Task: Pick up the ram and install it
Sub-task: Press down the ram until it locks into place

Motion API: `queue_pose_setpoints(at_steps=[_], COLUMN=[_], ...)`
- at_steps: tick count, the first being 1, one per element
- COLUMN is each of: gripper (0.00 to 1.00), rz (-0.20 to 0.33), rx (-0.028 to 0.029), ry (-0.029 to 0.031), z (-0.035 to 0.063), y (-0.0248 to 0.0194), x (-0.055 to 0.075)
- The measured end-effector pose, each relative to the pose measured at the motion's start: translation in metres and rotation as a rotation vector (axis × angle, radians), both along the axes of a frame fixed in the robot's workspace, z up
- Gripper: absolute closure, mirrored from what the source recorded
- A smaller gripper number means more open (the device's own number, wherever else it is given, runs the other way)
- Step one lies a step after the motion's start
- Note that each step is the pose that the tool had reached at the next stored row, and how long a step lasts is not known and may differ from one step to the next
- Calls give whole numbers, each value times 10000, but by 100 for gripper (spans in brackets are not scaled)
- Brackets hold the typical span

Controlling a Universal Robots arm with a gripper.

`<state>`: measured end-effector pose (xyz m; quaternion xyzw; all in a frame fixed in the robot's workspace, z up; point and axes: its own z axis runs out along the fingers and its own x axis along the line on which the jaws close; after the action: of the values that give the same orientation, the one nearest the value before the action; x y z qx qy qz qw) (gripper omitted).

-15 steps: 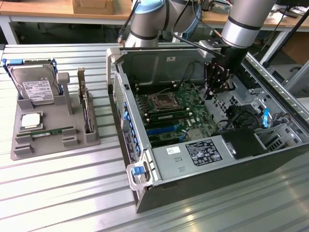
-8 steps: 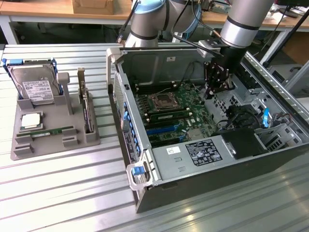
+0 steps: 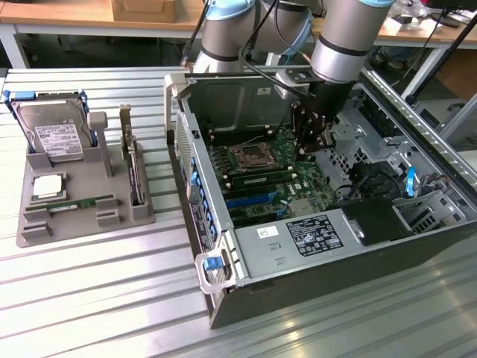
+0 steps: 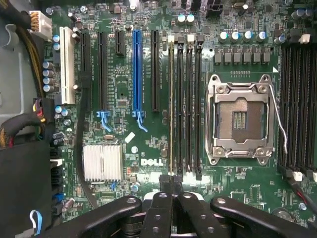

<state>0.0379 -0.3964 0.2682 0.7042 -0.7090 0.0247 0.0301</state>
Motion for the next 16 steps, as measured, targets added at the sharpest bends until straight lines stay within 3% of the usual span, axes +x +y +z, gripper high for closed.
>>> queue_pose_setpoints(at_steps=[10, 16], gripper=[90, 90], rz=[3, 3], rx=[-2, -3], ry=[0, 0], z=[-290, -394], y=[0, -17], x=[-9, -7])
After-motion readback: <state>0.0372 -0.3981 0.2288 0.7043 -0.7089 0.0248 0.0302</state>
